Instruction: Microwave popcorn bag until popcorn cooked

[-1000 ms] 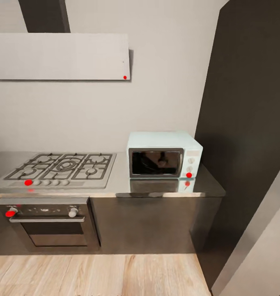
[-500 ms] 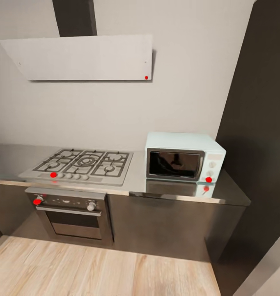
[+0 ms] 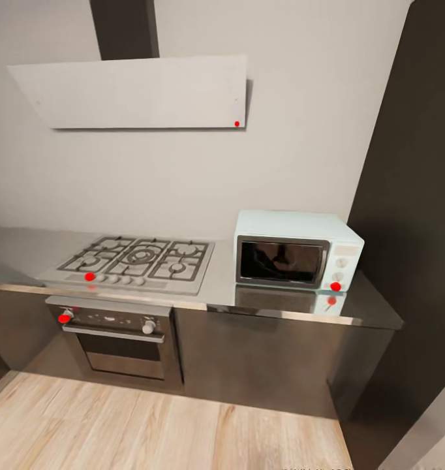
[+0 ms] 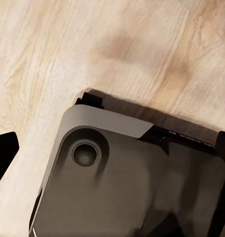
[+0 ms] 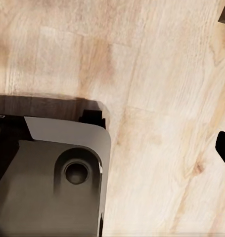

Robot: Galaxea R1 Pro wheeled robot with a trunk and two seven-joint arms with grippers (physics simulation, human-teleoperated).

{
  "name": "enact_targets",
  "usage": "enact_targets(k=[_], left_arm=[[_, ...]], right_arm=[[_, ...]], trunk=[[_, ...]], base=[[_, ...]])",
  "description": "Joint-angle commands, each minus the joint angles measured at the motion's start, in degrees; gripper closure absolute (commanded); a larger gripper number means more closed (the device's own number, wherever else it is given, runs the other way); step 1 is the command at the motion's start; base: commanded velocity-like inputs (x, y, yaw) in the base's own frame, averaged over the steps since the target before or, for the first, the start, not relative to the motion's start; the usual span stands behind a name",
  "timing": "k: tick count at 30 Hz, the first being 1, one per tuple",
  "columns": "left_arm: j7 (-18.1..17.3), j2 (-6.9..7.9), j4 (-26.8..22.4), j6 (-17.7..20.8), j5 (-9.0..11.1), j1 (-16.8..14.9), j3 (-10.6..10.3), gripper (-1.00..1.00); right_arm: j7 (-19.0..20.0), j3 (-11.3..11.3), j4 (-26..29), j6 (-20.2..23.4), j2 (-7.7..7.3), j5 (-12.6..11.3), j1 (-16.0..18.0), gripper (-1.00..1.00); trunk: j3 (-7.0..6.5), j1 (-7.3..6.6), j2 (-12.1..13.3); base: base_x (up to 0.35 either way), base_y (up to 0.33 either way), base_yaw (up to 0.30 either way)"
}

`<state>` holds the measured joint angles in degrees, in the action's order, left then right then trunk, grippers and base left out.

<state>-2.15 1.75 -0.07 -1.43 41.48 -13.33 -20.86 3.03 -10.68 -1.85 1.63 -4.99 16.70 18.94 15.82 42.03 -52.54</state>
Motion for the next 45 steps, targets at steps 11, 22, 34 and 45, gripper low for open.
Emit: enact_targets(k=[11, 22, 34, 45], left_arm=[[-0.2, 0.01, 0.1, -0.2, 0.6, 0.0, -0.5, -1.00], [-0.2, 0.01, 0.1, -0.2, 0.6, 0.0, -0.5, -1.00], [-0.2, -0.08, 0.1, -0.1, 0.5, 0.0, -0.5, -1.00], [-0.2, -0.08, 0.0, -0.2, 0.5, 0.0, -0.5, -1.00]], right_arm=[[0.2, -0.5, -0.1, -0.2, -0.17, 0.6, 0.0, -1.00], [0.3, -0.5, 1.1, 0.3, 0.86, 1.5, 0.0, -1.00], [1.3, -0.5, 54.7, 26.6, 10.37, 0.6, 0.0, -1.00], [0.4, -2.2, 70.8, 44.5, 9.37, 0.7, 18.6, -1.00]], trunk=[[-0.12, 0.01, 0.0], [-0.12, 0.01, 0.0], [-0.12, 0.01, 0.0], [-0.12, 0.01, 0.0]], base=[[0.000, 0.000, -0.109], [0.000, 0.000, 0.000], [0.000, 0.000, 0.000], [0.000, 0.000, 0.000]])
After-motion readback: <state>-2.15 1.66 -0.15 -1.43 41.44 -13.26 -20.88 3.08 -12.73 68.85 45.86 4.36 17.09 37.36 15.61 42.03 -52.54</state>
